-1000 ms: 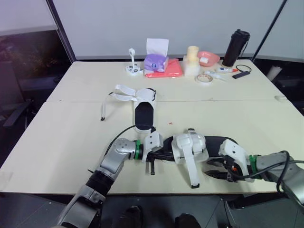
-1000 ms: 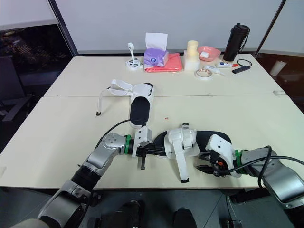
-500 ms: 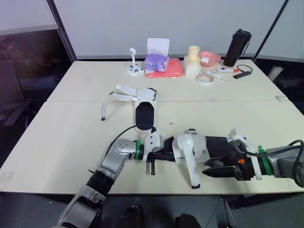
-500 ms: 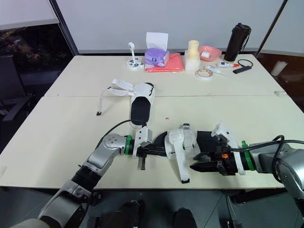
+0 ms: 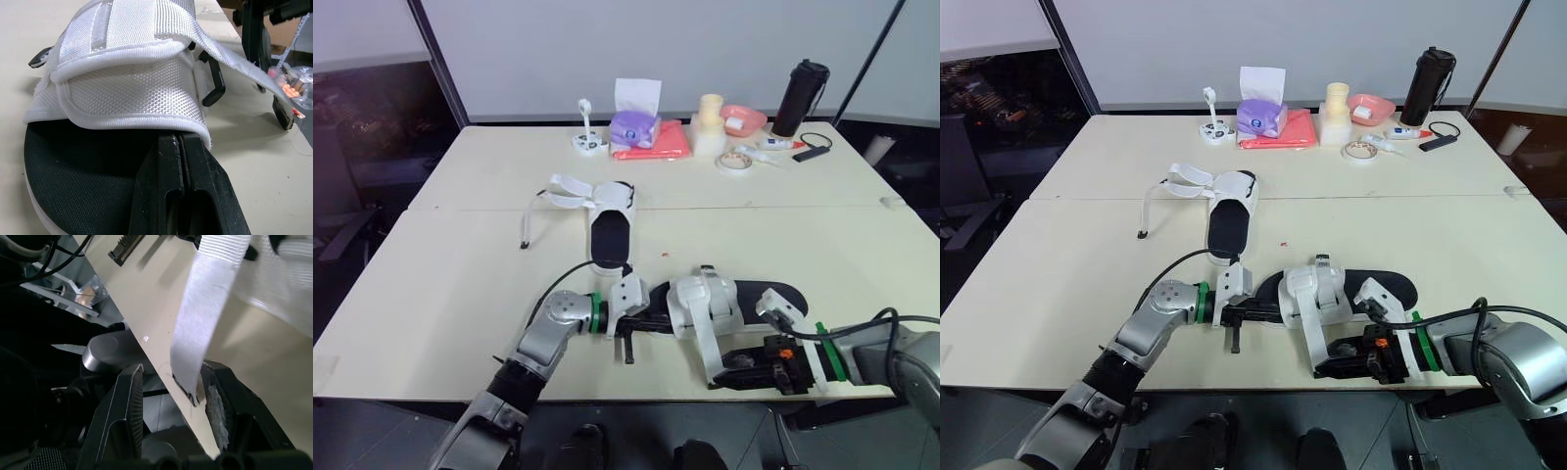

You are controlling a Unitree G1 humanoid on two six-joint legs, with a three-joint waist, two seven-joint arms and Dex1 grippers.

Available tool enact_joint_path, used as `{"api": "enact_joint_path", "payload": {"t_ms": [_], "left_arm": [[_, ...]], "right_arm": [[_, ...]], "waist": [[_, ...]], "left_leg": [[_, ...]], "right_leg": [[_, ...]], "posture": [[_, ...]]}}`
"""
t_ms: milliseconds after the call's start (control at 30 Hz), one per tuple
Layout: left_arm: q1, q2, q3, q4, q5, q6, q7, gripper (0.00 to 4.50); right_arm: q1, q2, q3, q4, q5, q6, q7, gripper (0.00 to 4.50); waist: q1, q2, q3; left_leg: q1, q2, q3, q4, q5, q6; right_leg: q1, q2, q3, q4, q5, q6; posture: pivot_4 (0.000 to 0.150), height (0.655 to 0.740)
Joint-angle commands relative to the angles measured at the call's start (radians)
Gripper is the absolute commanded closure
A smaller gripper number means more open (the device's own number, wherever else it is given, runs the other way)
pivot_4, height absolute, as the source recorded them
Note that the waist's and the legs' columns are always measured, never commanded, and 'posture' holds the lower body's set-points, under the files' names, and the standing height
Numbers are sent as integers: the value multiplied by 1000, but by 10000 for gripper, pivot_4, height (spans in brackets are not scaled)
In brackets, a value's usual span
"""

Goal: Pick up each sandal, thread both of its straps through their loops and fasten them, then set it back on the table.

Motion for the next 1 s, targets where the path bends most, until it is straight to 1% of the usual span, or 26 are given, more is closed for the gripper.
{"api": "enact_joint_path", "payload": {"t_ms": [33, 467, 567, 633, 767, 833, 900, 1000], "left_arm": [[35, 15, -33, -14, 12, 30, -8, 45000], [41, 11, -32, -26, 12, 43, 1, 45000], [38, 10, -31, -23, 13, 42, 4, 45000], [38, 11, -31, -23, 13, 42, 4, 45000], [37, 11, -31, -20, 13, 41, 3, 45000], [34, 10, -31, -13, 14, 38, 2, 45000], [30, 8, -32, -6, 15, 35, 1, 45000], [24, 4, -33, 5, 16, 28, 1, 45000]], "right_arm": [[-32, 30, 14, -10, 12, 4, -22, 25675], [-94, 83, 60, 30, 7, 13, -53, 25675], [-102, 95, 65, 37, 5, 16, -59, 33904], [-108, 98, 58, 38, 10, 19, -60, 44541], [-128, 81, 41, 23, 21, 20, -47, 44887], [-178, 70, 34, 17, 36, 43, -46, 44887], [-256, 76, 18, 26, 78, 88, -46, 44887], [-402, 112, 23, 93, 105, 143, -55, 44887]], "waist": [[0, 0, 0], [1, 0, 0], [0, 0, 0], [1, 0, 0], [1, 0, 0], [0, 0, 0], [0, 0, 0], [1, 0, 0]], "left_leg": [[0, 0, 0, 0, 0, 0], [0, 0, 0, 0, 0, 0], [0, 0, 0, 0, 0, 0], [0, 0, 0, 0, 0, 0], [0, 0, 0, 0, 0, 0], [0, 0, 0, 0, 0, 0], [0, 0, 0, 0, 0, 0], [0, 0, 0, 0, 0, 0]], "right_leg": [[0, 0, 0, 0, 0, 0], [0, 0, 0, 0, 0, 0], [0, 0, 0, 0, 0, 0], [0, 0, 0, 0, 0, 0], [0, 0, 0, 0, 0, 0], [0, 0, 0, 0, 0, 0], [0, 0, 0, 0, 0, 0], [0, 0, 0, 0, 0, 0]], "posture": [[1500, 7400], [1500, 7400], [1500, 7400], [1500, 7400], [1500, 7400], [1500, 7400], [1500, 7400], [1500, 7400]]}}
